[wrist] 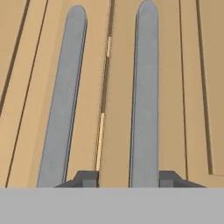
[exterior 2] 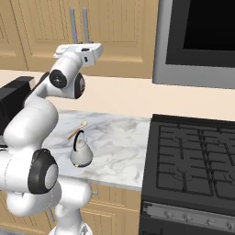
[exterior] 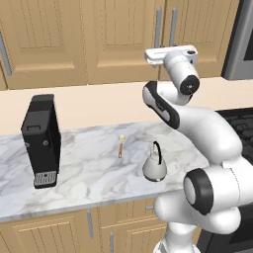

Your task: Pick the pan from the cabinet and place it on the stove. Then turn on the stove burner for the pan.

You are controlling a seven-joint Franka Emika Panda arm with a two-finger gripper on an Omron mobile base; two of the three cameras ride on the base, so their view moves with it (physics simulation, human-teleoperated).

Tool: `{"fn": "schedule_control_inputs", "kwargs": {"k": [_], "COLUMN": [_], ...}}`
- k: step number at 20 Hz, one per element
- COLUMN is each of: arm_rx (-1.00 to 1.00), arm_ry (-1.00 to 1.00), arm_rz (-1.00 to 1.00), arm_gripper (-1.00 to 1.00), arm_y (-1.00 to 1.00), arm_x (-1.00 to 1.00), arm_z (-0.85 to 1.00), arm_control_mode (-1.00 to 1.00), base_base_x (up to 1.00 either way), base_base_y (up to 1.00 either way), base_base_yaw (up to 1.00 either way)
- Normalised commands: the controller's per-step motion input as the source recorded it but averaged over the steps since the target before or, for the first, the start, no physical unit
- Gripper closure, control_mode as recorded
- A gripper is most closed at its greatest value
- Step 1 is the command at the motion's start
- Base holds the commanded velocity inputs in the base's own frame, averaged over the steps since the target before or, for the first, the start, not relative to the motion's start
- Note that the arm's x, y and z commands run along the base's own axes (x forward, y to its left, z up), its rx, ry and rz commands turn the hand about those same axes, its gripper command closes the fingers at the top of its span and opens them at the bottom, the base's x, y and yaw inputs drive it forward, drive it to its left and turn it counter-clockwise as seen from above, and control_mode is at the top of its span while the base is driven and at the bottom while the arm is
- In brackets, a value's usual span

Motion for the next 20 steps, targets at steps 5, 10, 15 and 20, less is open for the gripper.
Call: {"fn": "schedule_control_inputs", "kwargs": {"k": [5, 10, 15, 20], "arm_rx": [0.01, 0.00, 0.00, 0.00], "arm_ry": [0.05, 0.09, 0.04, 0.02], "arm_rz": [0.07, 0.11, 0.14, 0.11], "arm_gripper": [1.00, 1.00, 1.00, 1.00], "arm_y": [-0.10, -0.07, -0.07, -0.02], "arm_x": [0.00, 0.00, 0.00, 0.00], "arm_z": [0.00, -0.01, -0.09, -0.14], "arm_control_mode": [-1.00, -1.00, -1.00, -1.00], "base_base_x": [0.00, 0.00, 0.00, 0.00], "base_base_y": [0.00, 0.00, 0.00, 0.00], "base_base_yaw": [0.00, 0.00, 0.00, 0.00]}}
